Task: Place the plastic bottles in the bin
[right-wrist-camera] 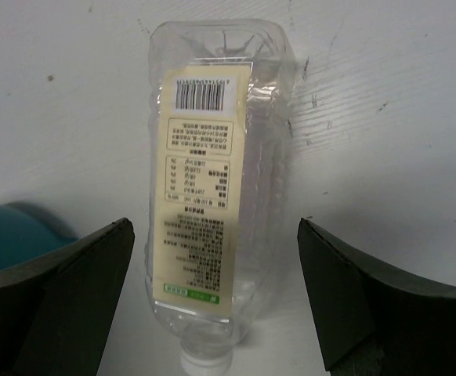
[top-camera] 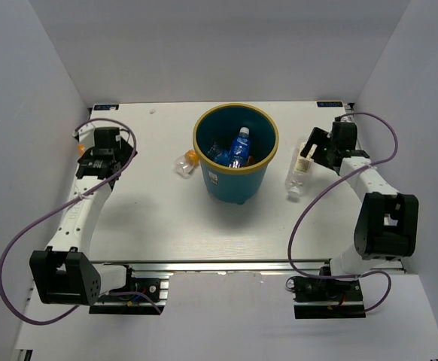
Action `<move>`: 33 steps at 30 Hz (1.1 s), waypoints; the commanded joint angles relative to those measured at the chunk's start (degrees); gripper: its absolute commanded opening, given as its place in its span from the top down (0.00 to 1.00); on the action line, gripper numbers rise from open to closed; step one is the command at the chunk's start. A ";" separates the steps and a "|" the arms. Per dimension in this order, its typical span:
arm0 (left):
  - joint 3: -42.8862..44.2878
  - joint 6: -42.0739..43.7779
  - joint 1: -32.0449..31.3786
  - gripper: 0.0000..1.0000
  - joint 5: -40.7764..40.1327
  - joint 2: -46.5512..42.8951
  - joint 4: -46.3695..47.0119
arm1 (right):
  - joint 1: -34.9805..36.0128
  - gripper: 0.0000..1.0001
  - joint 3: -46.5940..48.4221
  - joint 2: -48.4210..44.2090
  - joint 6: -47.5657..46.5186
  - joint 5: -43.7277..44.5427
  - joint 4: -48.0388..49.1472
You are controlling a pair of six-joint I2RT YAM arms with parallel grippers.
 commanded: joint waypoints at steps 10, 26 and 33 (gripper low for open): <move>-8.74 -3.65 4.60 0.02 4.11 -3.33 1.17 | 6.95 0.11 12.40 14.90 -0.43 15.53 -5.74; -9.79 -4.44 4.60 0.02 3.41 -6.40 0.90 | 8.18 0.49 23.74 -0.17 -8.32 4.68 -3.49; -11.02 -3.47 4.60 0.02 6.22 -6.58 2.57 | 19.50 0.47 21.03 -15.05 -18.07 -7.91 13.29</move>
